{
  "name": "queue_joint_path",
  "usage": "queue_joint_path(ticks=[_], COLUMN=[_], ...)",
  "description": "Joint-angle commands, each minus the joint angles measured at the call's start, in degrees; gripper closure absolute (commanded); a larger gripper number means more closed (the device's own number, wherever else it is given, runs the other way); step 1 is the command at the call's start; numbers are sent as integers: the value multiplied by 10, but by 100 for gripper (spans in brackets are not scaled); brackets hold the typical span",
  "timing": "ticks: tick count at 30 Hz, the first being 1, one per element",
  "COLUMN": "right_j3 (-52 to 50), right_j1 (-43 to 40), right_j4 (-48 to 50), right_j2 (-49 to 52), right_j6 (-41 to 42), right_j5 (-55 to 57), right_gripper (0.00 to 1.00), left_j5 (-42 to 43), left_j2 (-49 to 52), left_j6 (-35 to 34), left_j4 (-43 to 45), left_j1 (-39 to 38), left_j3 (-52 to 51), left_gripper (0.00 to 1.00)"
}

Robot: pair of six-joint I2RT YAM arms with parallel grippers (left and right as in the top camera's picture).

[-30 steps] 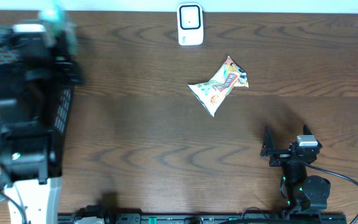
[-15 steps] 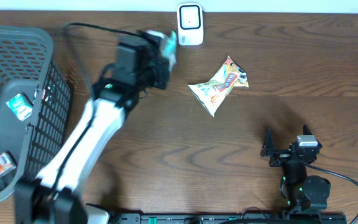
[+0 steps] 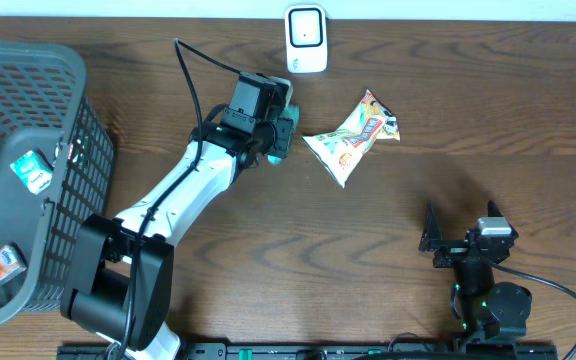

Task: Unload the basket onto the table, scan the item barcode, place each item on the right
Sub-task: 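Carry the green pack out and drop it beside the yellow bag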

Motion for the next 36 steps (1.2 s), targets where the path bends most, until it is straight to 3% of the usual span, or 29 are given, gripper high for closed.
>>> queue_joint_path(ticks=[1,3,6,11,18,22,25,29,30,31,36], right_j3=[-1,-1,-1,-1,-1,-1,-1,-1,-1,-1,-1], right_j1=[1,1,1,1,1,1,1,1,1,1,1], right_j4=[-1,-1,-1,-1,-1,-1,-1,-1,-1,-1,-1], right_j2=[-3,-3,-3,-3,-3,-3,-3,-3,-3,-3,-3], right_j6=[-7,-7,-7,-6,-7,-7,-7,-7,-7,-7,-7], right_j5=[0,0,0,0,0,0,0,0,0,0,0], right_gripper=[1,1,1,1,1,1,1,1,1,1,1], left_j5=[-8,-8,-12,-23,-238,-305,-325,-325,-324,-322,-287], left_j2=[-2,-3,-12,-62,-191,-257,-299,-343,-351,-358,-365], left_j6=[-2,-2,17,143,160,219,223,187,172,156,141], left_j4=[1,4,5,5,-2,-2,-2,-2,-4,-7,-66], left_j1=[-1,-1,0,2,24,76,147,269,297,329,467], left_j3=[0,1,8,21,21,21,21,21,21,21,21], left_gripper=[57,50,49,49,50,50,49,41,34,3,2])
